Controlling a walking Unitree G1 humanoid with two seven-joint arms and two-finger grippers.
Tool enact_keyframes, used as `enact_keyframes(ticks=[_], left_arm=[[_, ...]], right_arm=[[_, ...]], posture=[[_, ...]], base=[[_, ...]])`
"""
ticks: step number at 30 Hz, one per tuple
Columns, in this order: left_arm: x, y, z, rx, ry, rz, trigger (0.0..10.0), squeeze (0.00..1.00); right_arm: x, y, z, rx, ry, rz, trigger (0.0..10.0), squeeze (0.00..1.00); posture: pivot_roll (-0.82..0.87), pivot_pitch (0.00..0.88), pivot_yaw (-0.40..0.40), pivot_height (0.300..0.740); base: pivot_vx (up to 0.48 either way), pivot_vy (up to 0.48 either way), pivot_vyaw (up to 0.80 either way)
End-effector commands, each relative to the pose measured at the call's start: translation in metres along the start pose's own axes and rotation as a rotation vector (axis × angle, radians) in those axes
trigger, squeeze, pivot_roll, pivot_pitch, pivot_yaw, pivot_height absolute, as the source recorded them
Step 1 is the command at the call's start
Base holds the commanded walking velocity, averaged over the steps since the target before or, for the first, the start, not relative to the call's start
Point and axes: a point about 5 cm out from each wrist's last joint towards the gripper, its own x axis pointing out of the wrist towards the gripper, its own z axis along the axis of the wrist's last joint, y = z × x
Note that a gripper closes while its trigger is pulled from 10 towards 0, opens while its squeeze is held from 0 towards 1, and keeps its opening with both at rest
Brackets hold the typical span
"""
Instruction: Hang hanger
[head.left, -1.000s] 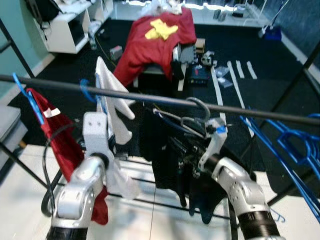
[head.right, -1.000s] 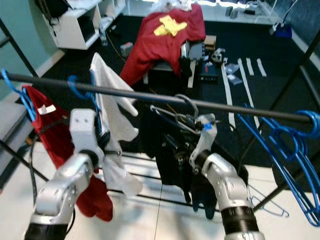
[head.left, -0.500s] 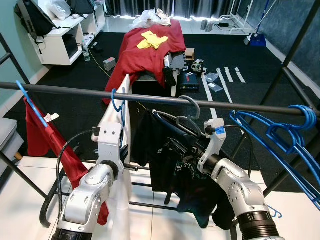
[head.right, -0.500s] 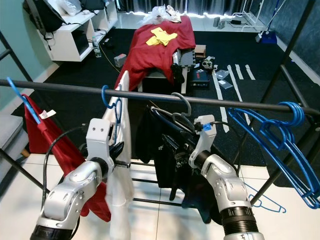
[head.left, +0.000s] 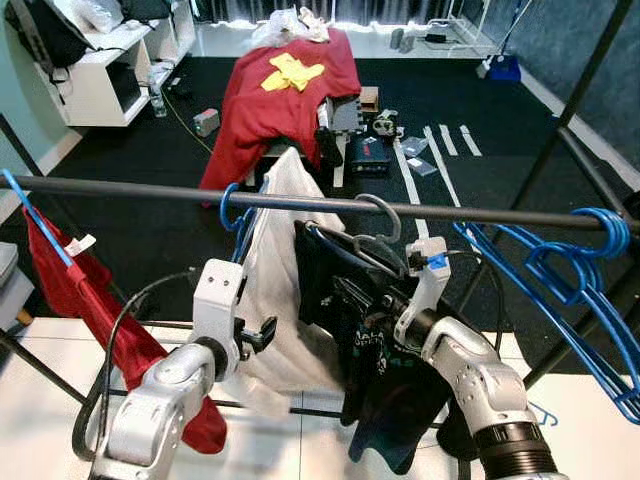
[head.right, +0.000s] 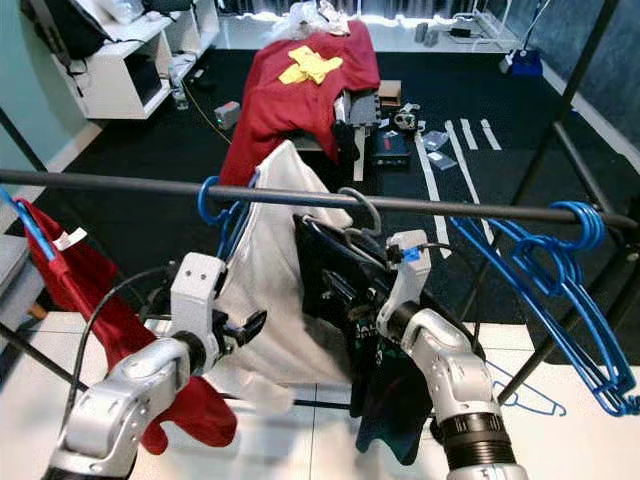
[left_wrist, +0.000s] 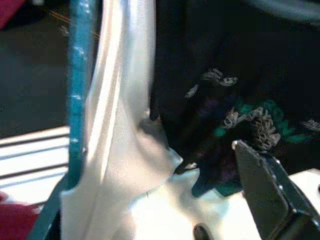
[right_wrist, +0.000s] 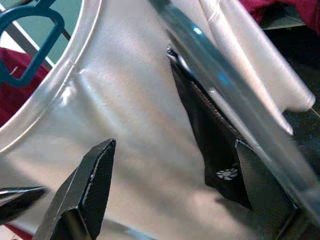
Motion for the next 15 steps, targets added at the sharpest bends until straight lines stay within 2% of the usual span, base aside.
enact_keyframes(ticks=[1, 2, 3, 5, 6, 7, 8, 15], left_arm=[[-0.020, 0.009, 0.005, -0.045, -0.062, -0.074, 10.0, 1.00], [-0.020, 0.009, 0.005, -0.045, -0.062, -0.074, 10.0, 1.00], [-0.032, 0.015, 0.006, -0.088, -0.089, -0.102, 10.0, 1.00], [-0.032, 0.015, 0.006, -0.088, -0.089, -0.102, 10.0, 1.00], [-0.041, 0.019, 0.004, -0.115, -0.099, -0.120, 10.0, 0.89], [-0.041, 0.019, 0.004, -0.115, -0.099, -0.120, 10.0, 0.89], [-0.049, 0.020, 0.002, -0.149, -0.111, -0.140, 10.0, 0.00], [-0.061, 0.030, -0.007, -0.226, -0.146, -0.099, 10.0, 0.00]], right_arm=[[-0.002, -0.002, -0.004, 0.004, 0.007, -0.008, 10.0, 0.00], [-0.002, -0.002, -0.004, 0.004, 0.007, -0.008, 10.0, 0.00], [-0.002, -0.002, -0.003, 0.005, 0.006, -0.008, 10.0, 0.00], [-0.002, -0.002, -0.003, 0.005, 0.006, -0.008, 10.0, 0.00], [-0.002, -0.003, -0.003, 0.006, 0.005, -0.008, 10.0, 0.00], [-0.002, -0.003, -0.003, 0.006, 0.005, -0.008, 10.0, 0.00], [-0.002, -0.003, -0.003, 0.006, 0.006, -0.008, 10.0, 0.00], [-0.002, -0.004, -0.002, 0.002, 0.007, -0.004, 10.0, 0.00]], posture=[[-0.11, 0.106, 0.004, 0.740], [-0.11, 0.106, 0.004, 0.740], [-0.10, 0.106, 0.002, 0.740], [-0.10, 0.106, 0.002, 0.740], [-0.10, 0.106, 0.001, 0.740], [-0.10, 0.106, 0.001, 0.740], [-0.10, 0.106, -0.004, 0.740], [-0.11, 0.108, -0.004, 0.740]], base=[[0.000, 0.000, 0.00], [0.000, 0.000, 0.00], [0.000, 0.000, 0.00], [0.000, 0.000, 0.00], [0.000, 0.000, 0.00], [0.000, 0.000, 0.00], [0.000, 0.000, 0.00], [-0.239, 0.000, 0.00]])
